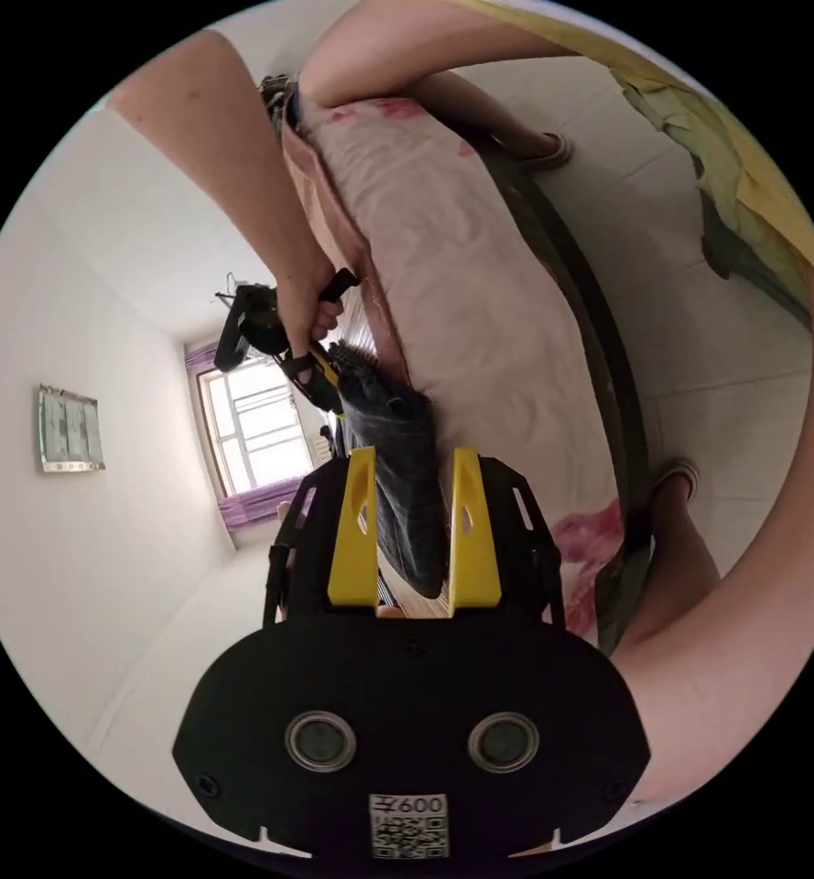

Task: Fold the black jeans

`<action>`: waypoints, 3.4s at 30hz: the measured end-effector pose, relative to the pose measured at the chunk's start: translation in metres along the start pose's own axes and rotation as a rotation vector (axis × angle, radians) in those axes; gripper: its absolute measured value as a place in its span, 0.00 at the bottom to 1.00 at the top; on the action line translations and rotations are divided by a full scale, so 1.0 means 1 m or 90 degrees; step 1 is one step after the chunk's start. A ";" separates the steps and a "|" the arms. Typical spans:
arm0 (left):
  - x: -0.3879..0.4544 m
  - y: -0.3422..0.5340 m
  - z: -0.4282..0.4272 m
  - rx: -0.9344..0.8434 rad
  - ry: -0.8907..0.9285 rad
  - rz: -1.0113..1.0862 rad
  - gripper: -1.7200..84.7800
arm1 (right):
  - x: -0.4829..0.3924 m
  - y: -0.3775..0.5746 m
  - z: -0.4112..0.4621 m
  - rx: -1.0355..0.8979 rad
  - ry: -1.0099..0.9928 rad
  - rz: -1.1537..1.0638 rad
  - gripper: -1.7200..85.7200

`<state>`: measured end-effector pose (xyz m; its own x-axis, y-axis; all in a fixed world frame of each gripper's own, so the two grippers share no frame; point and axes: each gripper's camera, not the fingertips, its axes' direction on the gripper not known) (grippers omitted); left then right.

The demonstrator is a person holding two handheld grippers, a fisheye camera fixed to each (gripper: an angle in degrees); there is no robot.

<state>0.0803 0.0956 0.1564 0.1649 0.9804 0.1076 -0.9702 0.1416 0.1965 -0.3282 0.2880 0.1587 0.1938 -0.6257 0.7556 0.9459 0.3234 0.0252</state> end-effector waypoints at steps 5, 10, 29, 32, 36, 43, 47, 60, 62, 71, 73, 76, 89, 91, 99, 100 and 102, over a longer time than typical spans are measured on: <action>0.025 -0.005 0.011 0.017 -0.001 -0.012 0.07 | -0.073 0.044 -0.027 0.129 0.047 -0.169 0.02; 0.013 -0.006 0.027 0.023 0.050 -0.069 0.06 | -0.173 0.131 -0.063 0.329 0.118 -0.459 0.09; 0.053 -0.041 0.076 0.011 0.095 -0.134 0.06 | -0.336 0.206 0.070 0.042 0.407 -0.669 0.14; 0.054 -0.046 0.081 0.015 0.105 -0.182 0.07 | -0.348 0.213 0.082 -0.006 0.461 -0.721 0.10; 0.075 -0.059 0.089 -0.020 0.064 -0.205 0.11 | -0.351 0.213 0.080 0.002 0.459 -0.703 0.08; 0.108 -0.060 0.143 -0.144 0.063 -0.203 0.10 | -0.346 0.220 0.069 0.015 0.442 -0.682 0.06; 0.151 -0.057 0.141 -0.129 -0.035 -0.087 0.07 | -0.338 0.224 0.062 0.026 0.424 -0.660 0.06; 0.168 0.040 0.150 -0.489 0.079 -0.274 0.04 | -0.314 0.237 0.057 0.052 0.405 -0.612 0.06; 0.157 0.072 0.120 -0.416 0.120 -0.388 0.04 | -0.311 0.238 0.055 0.046 0.409 -0.610 0.06; 0.130 -0.073 0.026 -0.007 0.021 -0.314 0.20 | -0.305 0.226 0.047 0.035 0.406 -0.613 0.06; 0.131 -0.108 0.049 0.008 0.022 -0.269 0.22 | -0.304 0.226 0.043 0.034 0.407 -0.618 0.06; 0.123 -0.121 0.088 -0.003 0.032 -0.272 0.21 | -0.304 0.227 0.035 0.024 0.400 -0.629 0.06; 0.112 -0.127 0.075 -0.014 0.040 -0.170 0.12 | -0.236 0.247 0.045 -0.009 0.575 -0.654 0.17; 0.105 -0.124 0.062 -0.014 0.033 -0.152 0.12 | -0.224 0.235 0.038 -0.013 0.562 -0.632 0.17; 0.026 -0.082 -0.012 -0.016 0.046 -0.209 0.12 | -0.182 0.222 0.021 -0.095 0.561 -0.665 0.08; 0.019 -0.078 -0.018 -0.019 0.057 -0.212 0.12 | -0.187 0.222 0.015 -0.104 0.559 -0.675 0.06; 0.012 -0.073 -0.027 -0.013 0.074 -0.223 0.12 | -0.191 0.219 0.003 -0.124 0.552 -0.674 0.04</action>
<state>0.1483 0.1008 0.1170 0.4672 0.8810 -0.0748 -0.8621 0.4727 0.1825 -0.1588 0.4807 0.0217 -0.6031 -0.7686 -0.2136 0.7488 -0.6377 0.1806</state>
